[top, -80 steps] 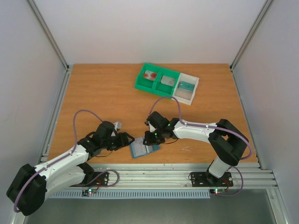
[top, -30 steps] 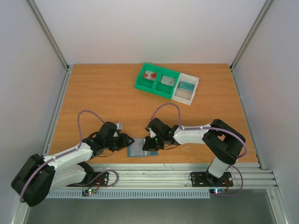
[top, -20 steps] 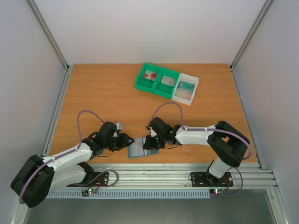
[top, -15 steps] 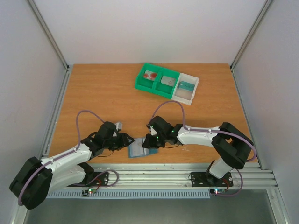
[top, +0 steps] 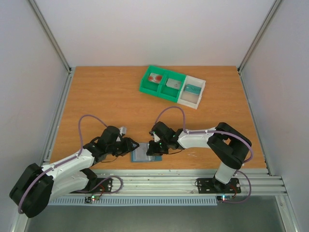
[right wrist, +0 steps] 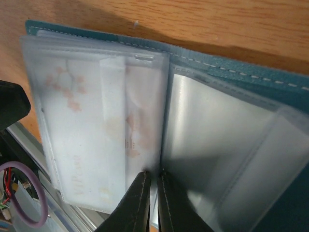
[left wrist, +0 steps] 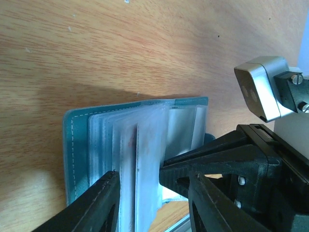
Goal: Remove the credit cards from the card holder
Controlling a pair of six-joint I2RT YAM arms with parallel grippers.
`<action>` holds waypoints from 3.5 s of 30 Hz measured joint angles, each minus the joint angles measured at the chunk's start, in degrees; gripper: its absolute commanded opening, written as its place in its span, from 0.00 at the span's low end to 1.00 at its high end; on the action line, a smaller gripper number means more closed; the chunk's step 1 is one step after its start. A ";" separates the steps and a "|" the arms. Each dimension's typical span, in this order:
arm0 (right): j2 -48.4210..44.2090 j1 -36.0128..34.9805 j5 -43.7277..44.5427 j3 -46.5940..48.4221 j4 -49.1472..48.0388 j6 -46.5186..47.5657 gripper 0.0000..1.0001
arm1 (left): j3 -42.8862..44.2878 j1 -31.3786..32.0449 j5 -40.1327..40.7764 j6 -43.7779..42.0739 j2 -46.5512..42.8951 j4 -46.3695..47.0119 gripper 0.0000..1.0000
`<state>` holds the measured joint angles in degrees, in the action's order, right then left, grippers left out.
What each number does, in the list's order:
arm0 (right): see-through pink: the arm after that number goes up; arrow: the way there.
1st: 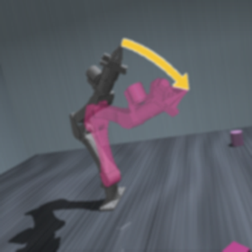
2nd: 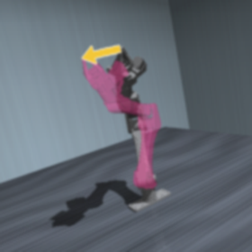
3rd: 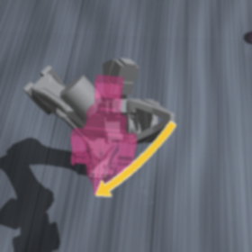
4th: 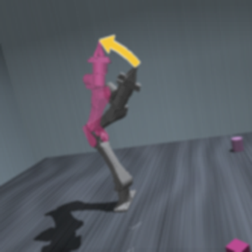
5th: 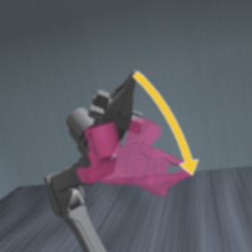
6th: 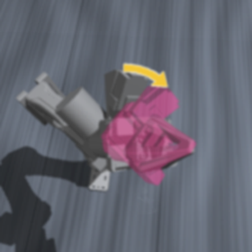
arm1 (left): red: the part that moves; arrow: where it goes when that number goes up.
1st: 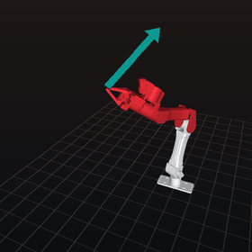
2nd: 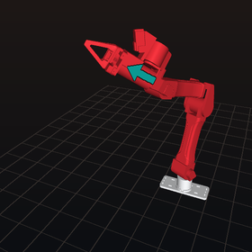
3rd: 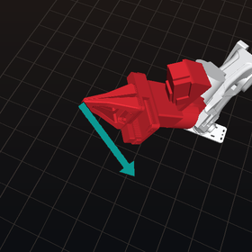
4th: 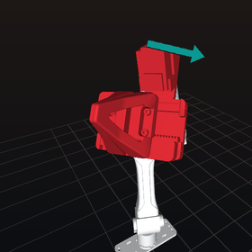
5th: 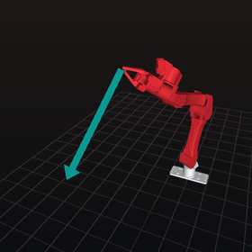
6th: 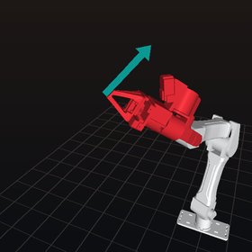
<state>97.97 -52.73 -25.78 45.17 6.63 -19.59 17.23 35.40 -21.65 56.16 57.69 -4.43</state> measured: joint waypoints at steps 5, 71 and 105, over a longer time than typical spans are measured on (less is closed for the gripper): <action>0.55 0.00 -0.15 -0.02 -0.81 -0.07 0.01 | 0.00 0.00 -0.68 0.68 -0.07 0.55 0.42; -5.49 0.00 0.31 -5.14 -5.81 -1.22 0.10 | -0.11 0.00 -4.13 2.58 7.69 11.63 0.32; -25.62 0.00 20.65 -7.93 6.97 0.39 0.07 | 2.49 5.25 -6.49 4.09 13.94 17.00 0.37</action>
<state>72.36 -52.73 -5.13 37.23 13.61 -19.20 19.73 40.64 -28.14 60.25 71.64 12.58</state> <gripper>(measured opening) 0.071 0.361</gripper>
